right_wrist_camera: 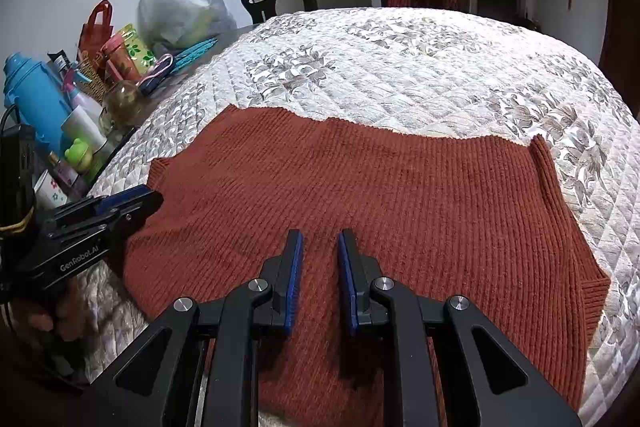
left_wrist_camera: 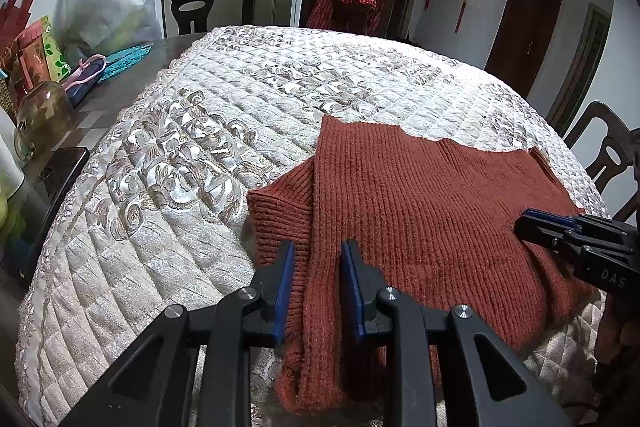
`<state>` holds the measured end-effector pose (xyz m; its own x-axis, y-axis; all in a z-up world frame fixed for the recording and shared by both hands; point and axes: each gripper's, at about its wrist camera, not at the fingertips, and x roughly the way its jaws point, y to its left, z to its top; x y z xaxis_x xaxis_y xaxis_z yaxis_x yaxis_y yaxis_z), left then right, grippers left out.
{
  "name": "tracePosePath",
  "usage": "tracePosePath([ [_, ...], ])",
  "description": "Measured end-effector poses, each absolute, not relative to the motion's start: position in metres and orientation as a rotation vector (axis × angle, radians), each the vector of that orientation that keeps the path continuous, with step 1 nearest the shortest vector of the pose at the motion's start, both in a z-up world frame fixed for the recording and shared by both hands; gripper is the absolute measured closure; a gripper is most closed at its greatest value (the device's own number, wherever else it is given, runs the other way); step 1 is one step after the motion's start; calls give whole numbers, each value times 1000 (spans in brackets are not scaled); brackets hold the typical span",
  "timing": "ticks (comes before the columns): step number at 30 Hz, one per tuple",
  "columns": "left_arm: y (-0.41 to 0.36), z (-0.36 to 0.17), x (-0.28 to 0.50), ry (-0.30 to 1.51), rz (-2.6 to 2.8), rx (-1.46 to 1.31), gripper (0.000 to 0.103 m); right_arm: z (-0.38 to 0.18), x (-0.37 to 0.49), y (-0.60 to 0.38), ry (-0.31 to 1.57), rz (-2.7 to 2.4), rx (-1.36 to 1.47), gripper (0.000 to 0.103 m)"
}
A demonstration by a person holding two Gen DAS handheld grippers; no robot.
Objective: Fold small clothes
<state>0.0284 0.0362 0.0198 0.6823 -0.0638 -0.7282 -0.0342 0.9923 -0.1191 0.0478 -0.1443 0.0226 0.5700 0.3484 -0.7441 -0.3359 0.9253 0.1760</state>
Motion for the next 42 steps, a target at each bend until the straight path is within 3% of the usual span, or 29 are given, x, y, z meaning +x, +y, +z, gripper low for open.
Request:
tracePosePath([
  [9,34,19,26,817,-7,-114,72,22,27,-143,873,426,-6,84],
  [19,67,19,19,813,10,-239,54,18,0,-147,877,470,-3,84],
  [42,67,6,29,846,-186,-474,50,16,-11,-150,874,508,17,84],
])
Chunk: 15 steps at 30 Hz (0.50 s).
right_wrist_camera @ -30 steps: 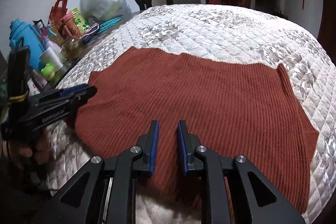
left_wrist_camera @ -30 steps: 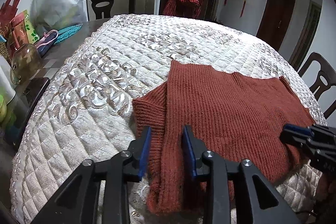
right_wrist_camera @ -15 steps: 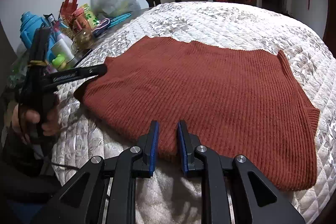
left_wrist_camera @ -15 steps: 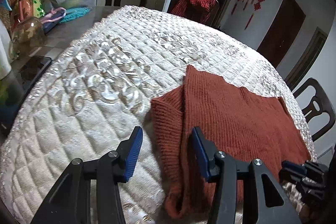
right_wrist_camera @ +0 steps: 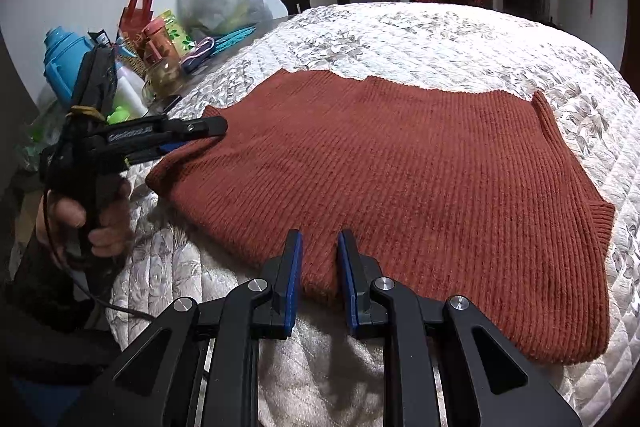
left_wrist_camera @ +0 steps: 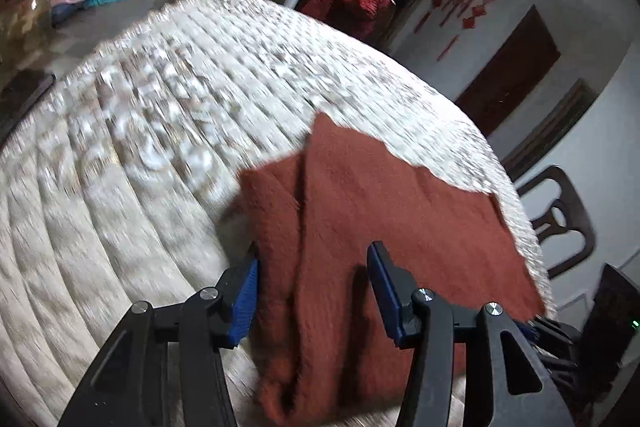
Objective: Fold small clothes
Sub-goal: 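Grasp the rolled side edge of the sweater with the left tool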
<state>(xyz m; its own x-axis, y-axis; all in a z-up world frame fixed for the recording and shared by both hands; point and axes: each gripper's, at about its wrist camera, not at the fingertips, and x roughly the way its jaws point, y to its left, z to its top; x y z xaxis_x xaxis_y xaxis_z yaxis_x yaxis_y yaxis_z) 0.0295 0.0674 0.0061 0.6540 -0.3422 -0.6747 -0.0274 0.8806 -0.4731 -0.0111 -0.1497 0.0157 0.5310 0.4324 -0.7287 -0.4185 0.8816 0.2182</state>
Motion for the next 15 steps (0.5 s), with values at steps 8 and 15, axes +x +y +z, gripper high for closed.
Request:
tracePosePath([
  [8,57,7,15,851,-221,-455,50,16,-10,-150,875,506,12,84],
  [15,39,16,19,849,-161,-311,72,16,-9,-152,874,507,28,84],
])
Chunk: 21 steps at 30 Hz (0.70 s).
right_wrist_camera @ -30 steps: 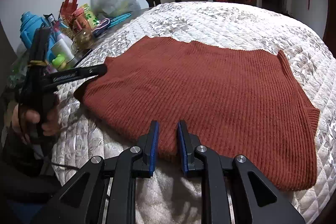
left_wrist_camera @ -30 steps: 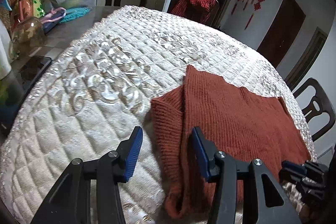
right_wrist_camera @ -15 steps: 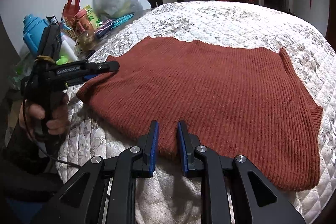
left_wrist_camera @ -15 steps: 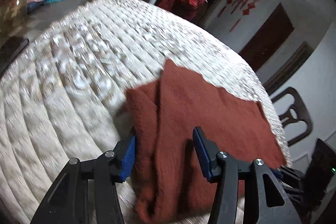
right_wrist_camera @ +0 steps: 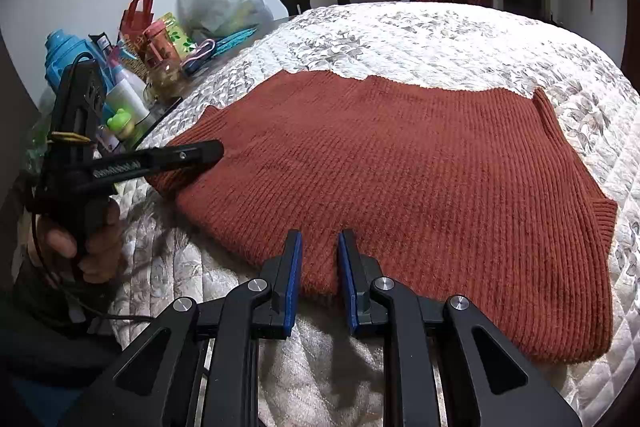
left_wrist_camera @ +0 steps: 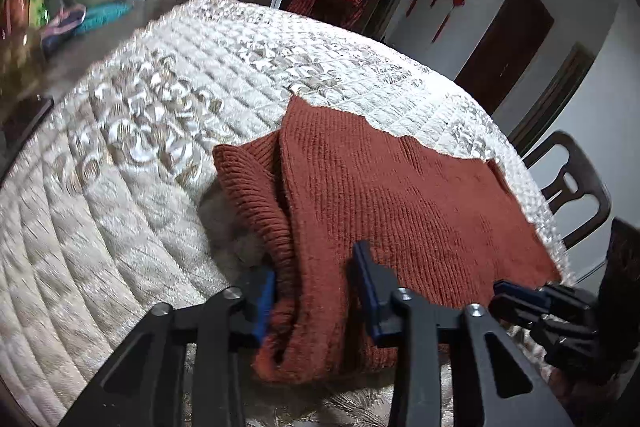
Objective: Fold small clothes
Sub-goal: 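Grasp the rolled side edge of the sweater with the left tool, then lift and fold the held edge across the sweater with the left tool, then release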
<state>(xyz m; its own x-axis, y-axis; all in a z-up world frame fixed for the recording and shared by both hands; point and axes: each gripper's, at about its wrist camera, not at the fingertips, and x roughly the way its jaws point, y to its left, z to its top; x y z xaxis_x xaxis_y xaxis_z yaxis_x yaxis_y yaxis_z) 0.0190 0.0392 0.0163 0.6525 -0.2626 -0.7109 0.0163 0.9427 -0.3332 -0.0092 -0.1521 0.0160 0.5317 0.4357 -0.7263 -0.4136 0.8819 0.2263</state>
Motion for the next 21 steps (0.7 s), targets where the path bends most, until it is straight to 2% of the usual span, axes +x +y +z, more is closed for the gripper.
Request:
tracePosePath([
  [1,38,18,19,844,-163,-306,78,16,-9,-152,874,506,26,84],
  [4,42,23,19,830,-175,-325,81,21,-6,-153,864,495,22,84],
  [21,45,43,15,782,-244,-364,83,23,33,-154,867,453,63,84],
])
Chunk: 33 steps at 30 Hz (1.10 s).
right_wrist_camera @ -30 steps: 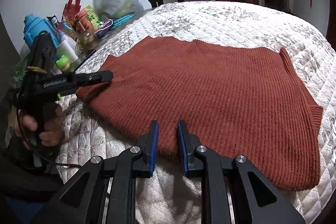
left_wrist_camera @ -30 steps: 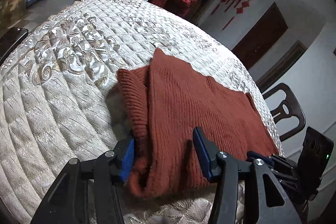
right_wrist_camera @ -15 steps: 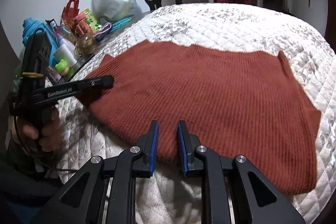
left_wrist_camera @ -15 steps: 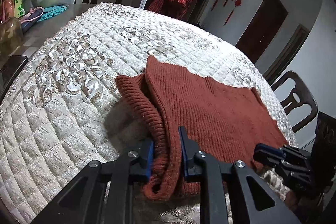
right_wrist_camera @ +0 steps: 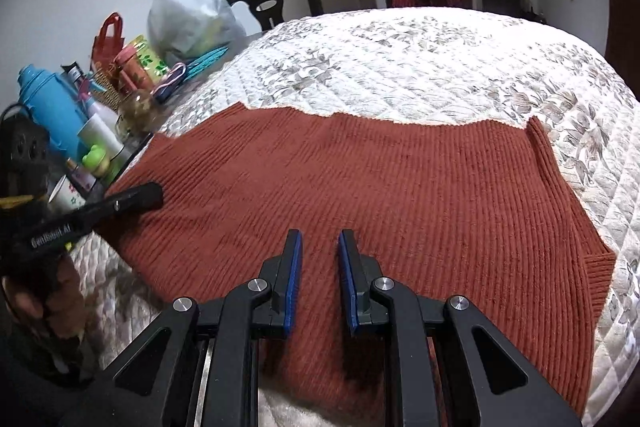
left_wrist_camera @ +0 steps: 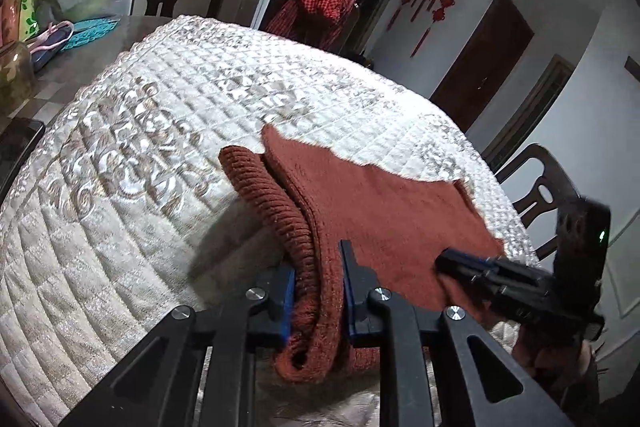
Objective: Fold small clothes
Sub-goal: 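Lift and fold the held edge across the sweater with the left tool, then release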
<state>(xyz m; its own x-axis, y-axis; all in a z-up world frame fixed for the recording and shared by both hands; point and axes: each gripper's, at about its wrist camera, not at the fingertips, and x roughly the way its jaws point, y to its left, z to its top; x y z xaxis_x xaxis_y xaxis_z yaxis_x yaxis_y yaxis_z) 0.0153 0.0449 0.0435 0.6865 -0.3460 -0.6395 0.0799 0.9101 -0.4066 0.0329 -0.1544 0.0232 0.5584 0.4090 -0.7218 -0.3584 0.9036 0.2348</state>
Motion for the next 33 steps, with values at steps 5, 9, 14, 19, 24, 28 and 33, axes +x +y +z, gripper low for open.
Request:
tracePosePath([
  [5,37,59,19,766,-310,-393,83,23,18,-167,859,466,91,84],
  [9,18,79,24,738,-369,-366,84,29,9,-190,836,419,125,84],
  [14,-20,95,33,718,-454,-320,84,34,-1,-224,803,359,185,84],
  [19,-70,82,51,773,-544,-275,85,38,-11,-246,783,321,224,84],
  [24,-109,38,64,913,-604,-228,84,33,-16,-259,790,310,250,84],
  [28,-108,39,59,906,-634,-244,74,31,-18,-265,794,314,263,84],
  [33,-87,63,45,819,-640,-265,69,35,-16,-272,775,353,334,80],
])
